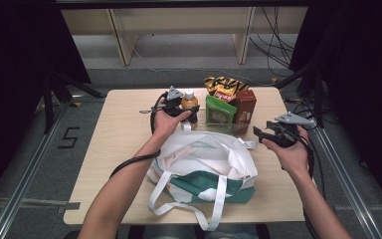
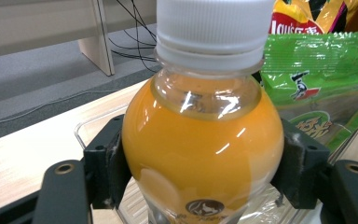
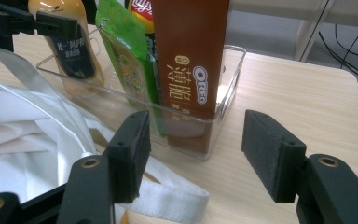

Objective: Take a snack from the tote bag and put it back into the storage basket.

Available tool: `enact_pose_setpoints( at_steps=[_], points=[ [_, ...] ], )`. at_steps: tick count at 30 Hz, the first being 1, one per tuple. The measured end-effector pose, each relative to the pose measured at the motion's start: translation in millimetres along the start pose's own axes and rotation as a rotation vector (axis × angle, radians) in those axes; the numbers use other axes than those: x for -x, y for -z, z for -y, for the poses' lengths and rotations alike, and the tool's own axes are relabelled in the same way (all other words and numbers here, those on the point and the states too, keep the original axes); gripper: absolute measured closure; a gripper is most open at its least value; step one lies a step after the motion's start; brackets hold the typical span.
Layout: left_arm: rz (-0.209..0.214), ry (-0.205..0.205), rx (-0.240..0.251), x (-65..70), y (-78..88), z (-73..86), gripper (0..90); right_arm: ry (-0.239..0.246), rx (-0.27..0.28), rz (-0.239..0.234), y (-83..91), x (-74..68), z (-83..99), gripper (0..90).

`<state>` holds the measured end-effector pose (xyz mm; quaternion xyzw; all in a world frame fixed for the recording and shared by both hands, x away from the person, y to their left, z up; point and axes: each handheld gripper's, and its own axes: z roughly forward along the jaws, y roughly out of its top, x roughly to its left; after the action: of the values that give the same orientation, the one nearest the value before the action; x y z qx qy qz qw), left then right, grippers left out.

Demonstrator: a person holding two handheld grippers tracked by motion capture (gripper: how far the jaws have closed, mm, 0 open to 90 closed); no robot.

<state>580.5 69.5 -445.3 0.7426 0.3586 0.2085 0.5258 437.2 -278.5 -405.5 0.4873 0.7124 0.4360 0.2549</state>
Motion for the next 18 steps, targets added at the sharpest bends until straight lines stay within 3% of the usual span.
enact_pose_setpoints(
  at_steps=[8,9,14,15,18],
  points=[
    [-0.004,0.004,-0.012,-0.1,-1.3,5.1,29.8,-0.005,0.008,-0.003,-0.7,-0.6,0.3,42.4],
    [-0.003,0.004,-0.015,0.3,-1.5,5.7,29.8,0.026,-0.001,0.000,0.4,2.0,-0.6,42.4],
    [-0.004,0.004,-0.023,1.5,-2.3,8.8,29.8,0.039,0.018,0.010,-0.8,1.7,-0.2,42.4],
    [-0.003,0.000,-0.026,1.2,-2.4,9.3,29.8,0.019,0.007,-0.007,-0.4,0.4,-0.4,42.4],
    [0.001,0.004,-0.023,0.6,-3.1,11.0,29.8,0.020,0.011,-0.012,-0.2,0.2,-0.6,42.4]
  ],
)
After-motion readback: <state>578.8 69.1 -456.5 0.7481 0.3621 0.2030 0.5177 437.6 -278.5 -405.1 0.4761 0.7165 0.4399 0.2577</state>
